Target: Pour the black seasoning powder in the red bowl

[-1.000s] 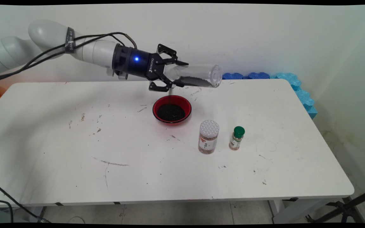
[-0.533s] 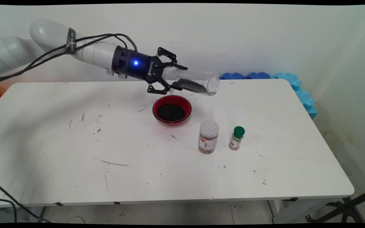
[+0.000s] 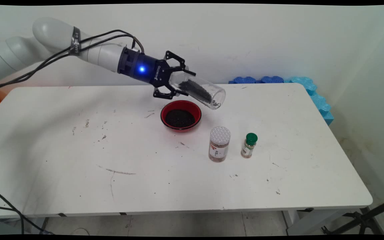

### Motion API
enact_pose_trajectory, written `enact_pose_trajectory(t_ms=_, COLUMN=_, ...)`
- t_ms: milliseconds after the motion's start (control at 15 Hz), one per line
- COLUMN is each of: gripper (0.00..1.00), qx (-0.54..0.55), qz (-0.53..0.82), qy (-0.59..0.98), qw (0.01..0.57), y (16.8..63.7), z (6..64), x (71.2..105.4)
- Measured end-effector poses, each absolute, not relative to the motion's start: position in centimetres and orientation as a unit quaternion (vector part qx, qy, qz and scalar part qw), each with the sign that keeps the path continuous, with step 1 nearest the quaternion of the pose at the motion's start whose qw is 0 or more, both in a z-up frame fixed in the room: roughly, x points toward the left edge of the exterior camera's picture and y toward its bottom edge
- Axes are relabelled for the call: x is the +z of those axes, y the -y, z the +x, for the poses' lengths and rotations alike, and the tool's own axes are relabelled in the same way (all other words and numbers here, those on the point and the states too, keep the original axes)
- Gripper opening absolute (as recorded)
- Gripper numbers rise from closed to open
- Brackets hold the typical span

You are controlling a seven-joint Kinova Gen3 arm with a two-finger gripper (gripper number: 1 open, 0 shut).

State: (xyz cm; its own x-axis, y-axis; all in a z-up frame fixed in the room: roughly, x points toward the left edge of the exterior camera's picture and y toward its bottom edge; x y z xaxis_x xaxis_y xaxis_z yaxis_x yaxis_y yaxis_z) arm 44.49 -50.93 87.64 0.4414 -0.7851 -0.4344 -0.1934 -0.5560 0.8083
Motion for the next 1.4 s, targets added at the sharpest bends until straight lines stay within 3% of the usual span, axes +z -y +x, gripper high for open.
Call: enact_pose_trajectory(t_ms=1400, gripper=0.0, qx=-0.243, qz=0.585, qy=0.609, qw=0.478, y=51.2, z=44.5, x=91.8)
